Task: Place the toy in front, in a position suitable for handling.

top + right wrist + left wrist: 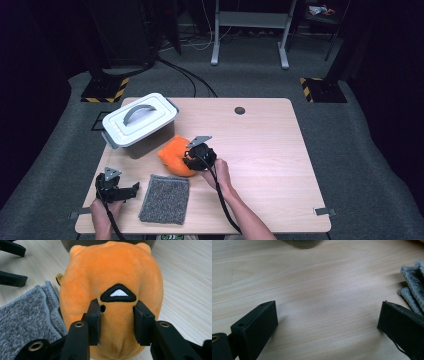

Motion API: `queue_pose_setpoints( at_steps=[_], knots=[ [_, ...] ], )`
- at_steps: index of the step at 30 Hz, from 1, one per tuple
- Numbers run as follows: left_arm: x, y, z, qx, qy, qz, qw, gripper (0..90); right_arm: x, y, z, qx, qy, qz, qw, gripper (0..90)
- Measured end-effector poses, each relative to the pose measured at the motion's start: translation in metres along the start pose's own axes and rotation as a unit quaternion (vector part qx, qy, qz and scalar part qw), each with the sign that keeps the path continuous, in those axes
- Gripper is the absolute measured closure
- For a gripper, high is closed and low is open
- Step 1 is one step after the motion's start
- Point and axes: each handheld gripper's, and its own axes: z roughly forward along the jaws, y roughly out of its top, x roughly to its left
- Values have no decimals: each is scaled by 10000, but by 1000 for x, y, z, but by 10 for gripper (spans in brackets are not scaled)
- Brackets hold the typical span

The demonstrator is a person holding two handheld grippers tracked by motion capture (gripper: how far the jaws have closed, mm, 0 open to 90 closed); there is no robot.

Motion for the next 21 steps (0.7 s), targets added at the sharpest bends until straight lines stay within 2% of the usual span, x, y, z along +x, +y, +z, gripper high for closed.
queue_pose_setpoints(
  at_steps=[10, 21],
  knots=[
    [0, 0, 0, 0, 0, -1, 10000, 20, -1, 1, -5, -226, 37, -16, 9997, 701],
    [0, 0, 0, -26, 22, -13, 10000, 21, -4, 2, -21, -441, 4, -44, 9990, 709]
  ],
)
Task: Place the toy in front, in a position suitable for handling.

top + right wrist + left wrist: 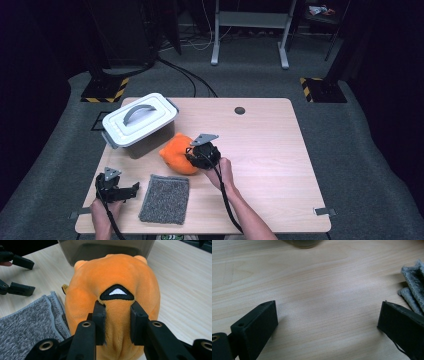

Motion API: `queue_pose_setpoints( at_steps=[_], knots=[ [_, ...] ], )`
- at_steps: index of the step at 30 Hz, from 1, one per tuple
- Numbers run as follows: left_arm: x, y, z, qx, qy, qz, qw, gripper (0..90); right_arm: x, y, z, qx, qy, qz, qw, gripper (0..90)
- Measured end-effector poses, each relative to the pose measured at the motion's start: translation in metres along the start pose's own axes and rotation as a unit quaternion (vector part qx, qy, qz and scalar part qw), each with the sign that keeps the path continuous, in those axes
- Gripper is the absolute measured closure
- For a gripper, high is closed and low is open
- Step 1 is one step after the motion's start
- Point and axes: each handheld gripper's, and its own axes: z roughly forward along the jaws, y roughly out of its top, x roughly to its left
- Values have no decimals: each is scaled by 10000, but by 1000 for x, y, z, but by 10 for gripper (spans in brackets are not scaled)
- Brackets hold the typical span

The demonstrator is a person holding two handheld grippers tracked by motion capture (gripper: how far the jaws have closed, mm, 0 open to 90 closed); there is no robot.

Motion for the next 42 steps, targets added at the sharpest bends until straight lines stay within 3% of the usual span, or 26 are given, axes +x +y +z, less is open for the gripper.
queue_pose_setpoints(
  at_steps=[12, 42],
  knots=[
    [0, 0, 0, 27, -20, 7, 10000, 21, -12, 0, -41, -193, -183, -104, 9996, 709],
    [0, 0, -1, 28, 8, -1, 10000, 21, -49, -31, -100, -216, -577, -82, 9981, 714]
  ],
)
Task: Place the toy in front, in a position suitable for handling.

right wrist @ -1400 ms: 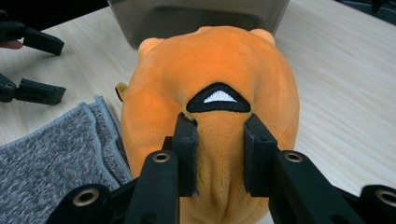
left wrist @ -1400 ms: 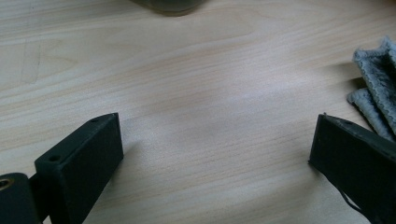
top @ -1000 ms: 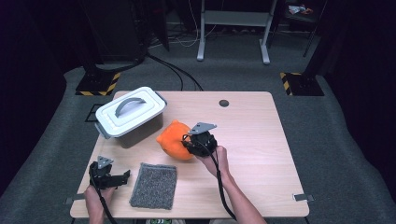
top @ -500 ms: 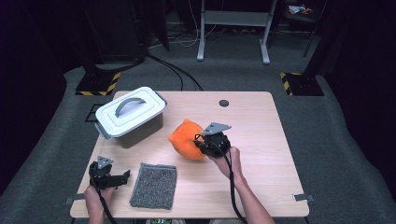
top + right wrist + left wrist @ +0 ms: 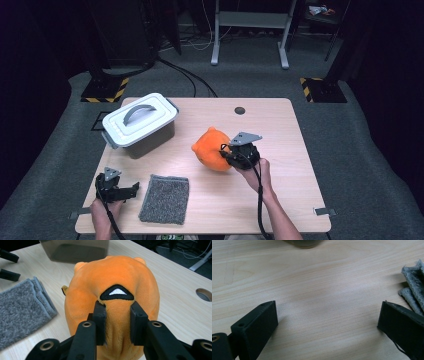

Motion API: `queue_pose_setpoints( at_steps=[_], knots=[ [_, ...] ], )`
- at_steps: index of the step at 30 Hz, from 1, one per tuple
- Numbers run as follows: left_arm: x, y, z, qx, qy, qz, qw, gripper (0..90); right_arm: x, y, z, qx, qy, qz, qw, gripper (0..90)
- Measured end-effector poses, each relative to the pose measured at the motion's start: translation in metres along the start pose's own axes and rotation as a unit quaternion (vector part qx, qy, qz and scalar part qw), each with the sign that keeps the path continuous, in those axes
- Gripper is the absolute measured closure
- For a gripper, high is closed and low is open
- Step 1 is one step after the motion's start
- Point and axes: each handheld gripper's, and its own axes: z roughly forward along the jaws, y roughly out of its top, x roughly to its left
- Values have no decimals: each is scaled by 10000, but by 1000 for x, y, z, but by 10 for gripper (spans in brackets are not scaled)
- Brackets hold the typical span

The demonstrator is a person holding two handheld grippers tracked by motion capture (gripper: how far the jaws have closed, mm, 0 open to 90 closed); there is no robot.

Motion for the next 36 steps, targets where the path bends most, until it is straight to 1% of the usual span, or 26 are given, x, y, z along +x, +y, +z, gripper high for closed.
queue_pose_setpoints(
  at_steps=[2, 3, 5, 6, 7, 8, 10, 12, 14, 16, 18, 19, 20, 21, 22, 25, 26, 27, 29, 32, 33, 36],
  knots=[
    [0, 0, 0, -33, 25, -9, 10000, 21, -3, -2, -3, 31, -7, -31, 10000, 714],
    [0, 0, 0, 2, -2, 0, 10000, 21, -4, -2, -5, 19, -26, -16, 10000, 714],
    [0, 0, 0, -32, 16, -9, 10000, 21, -6, -3, -8, 9, -46, -37, 10000, 714],
    [0, 0, 0, 0, 1, -1, 10000, 21, -8, -4, -9, 16, -44, -82, 10000, 714],
    [0, 0, 1, -48, 27, -13, 10000, 21, -9, -4, -10, 14, -52, -88, 9999, 714],
    [0, 0, 0, 1, 0, -2, 10000, 21, -11, -5, -12, 27, -70, -90, 9999, 714],
    [0, 0, 0, -1, 3, -3, 10000, 21, -14, -6, -14, 29, -95, -157, 9998, 714],
    [0, 0, 0, -31, 17, -9, 10000, 21, -16, -8, -17, 74, -142, -112, 9998, 714],
    [0, 0, 0, 2, 2, -1, 10000, 21, -19, -10, -20, 70, -154, -148, 9997, 714],
    [0, 0, 1, -33, 22, -10, 10000, 21, -23, -12, -22, 65, -191, -199, 9996, 714],
    [0, 0, 0, 0, 3, -1, 10000, 21, -25, -13, -25, 116, -208, -165, 9996, 714],
    [0, 0, 0, -32, 19, -9, 10000, 21, -26, -14, -26, 124, -223, -155, 9996, 714],
    [0, 0, 0, 1, 2, -5, 10000, 21, -28, -15, -27, 93, -217, -241, 9994, 714],
    [0, 0, 0, -32, 28, -14, 10000, 21, -29, -16, -28, 111, -238, -199, 9995, 714],
    [0, 0, 0, 1, 2, -5, 10000, 21, -31, -17, -28, 123, -219, -251, 9994, 713],
    [0, 0, 0, -15, 15, -11, 10000, 21, -33, -21, -29, 181, -261, -289, 9991, 713],
    [0, 0, 0, -1, 4, -8, 10000, 21, -34, -22, -29, 215, -262, -235, 9991, 713],
    [0, 0, 0, 1, 5, -7, 10000, 21, -36, -24, -28, 213, -264, -308, 9990, 713],
    [0, 0, 0, -7, 9, -10, 10000, 21, -38, -27, -28, 237, -265, -273, 9990, 713],
    [0, 0, 0, -1, 4, -8, 10000, 21, -42, -31, -25, 257, -256, -315, 9988, 713],
    [0, 0, 0, -23, 24, -13, 10000, 21, -42, -33, -24, 311, -284, -249, 9988, 713],
    [0, 0, 0, -2, 5, -10, 10000, 21, -45, -38, -19, 355, -266, -332, 9985, 712]
  ],
)
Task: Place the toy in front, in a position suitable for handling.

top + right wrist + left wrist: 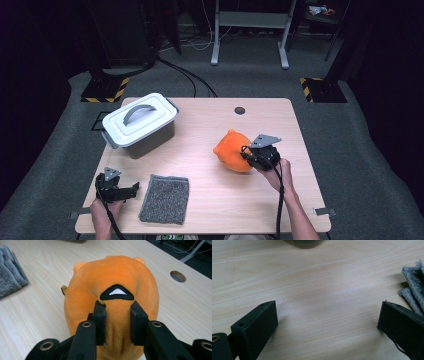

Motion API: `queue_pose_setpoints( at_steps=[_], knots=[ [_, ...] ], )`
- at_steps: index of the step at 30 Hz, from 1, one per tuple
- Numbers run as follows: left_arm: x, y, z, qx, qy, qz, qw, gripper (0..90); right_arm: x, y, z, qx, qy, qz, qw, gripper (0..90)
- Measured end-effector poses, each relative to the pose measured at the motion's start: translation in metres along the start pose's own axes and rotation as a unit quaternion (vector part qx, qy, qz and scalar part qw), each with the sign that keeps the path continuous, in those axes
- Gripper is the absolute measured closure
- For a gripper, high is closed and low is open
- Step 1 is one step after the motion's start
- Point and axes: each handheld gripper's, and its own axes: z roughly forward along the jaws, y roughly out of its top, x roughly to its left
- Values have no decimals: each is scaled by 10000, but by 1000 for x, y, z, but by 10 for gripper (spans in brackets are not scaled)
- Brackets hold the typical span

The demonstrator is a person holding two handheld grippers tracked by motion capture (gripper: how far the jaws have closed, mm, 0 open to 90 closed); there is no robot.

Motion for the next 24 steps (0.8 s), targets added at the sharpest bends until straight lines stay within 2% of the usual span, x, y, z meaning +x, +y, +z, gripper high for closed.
queue_pose_setpoints(
  at_steps=[6, 7, 8, 10, 14, 15, 16, 21, 24],
  knots=[
    [0, 0, 0, 1, 0, 1, 10000, 21, -3, -12, 13, 213, 23, 15, 9998, 709],
    [0, 0, 0, 3, 0, 3, 10000, 21, -4, -14, 13, 208, 49, 20, 9998, 708],
    [0, 0, 0, 1, 1, 2, 10000, 21, -5, -15, 12, 212, 54, 138, 9997, 707],
    [0, 0, 0, 2, 0, 1, 10000, 21, -7, -15, 13, 196, 52, 65, 9998, 699],
    [0, 0, 0, -29, 23, -4, 10000, 21, -5, -15, 12, 323, 22, 207, 9993, 655],
    [0, 0, 0, 1, 0, 2, 10000, 21, -6, -16, 11, 355, 60, 170, 9992, 627],
    [0, 0, 0, 1, 0, 2, 10000, 21, -7, -16, 12, 314, 0, 196, 9993, 599],
    [0, 0, 0, -7, 6, 0, 10000, 21, -7, -14, 9, 383, 28, 345, 9987, 475],
    [0, 0, 1, -50, 28, -12, 10000, 21, -7, -11, 5, 399, -28, 694, 9968, 391]
  ],
)
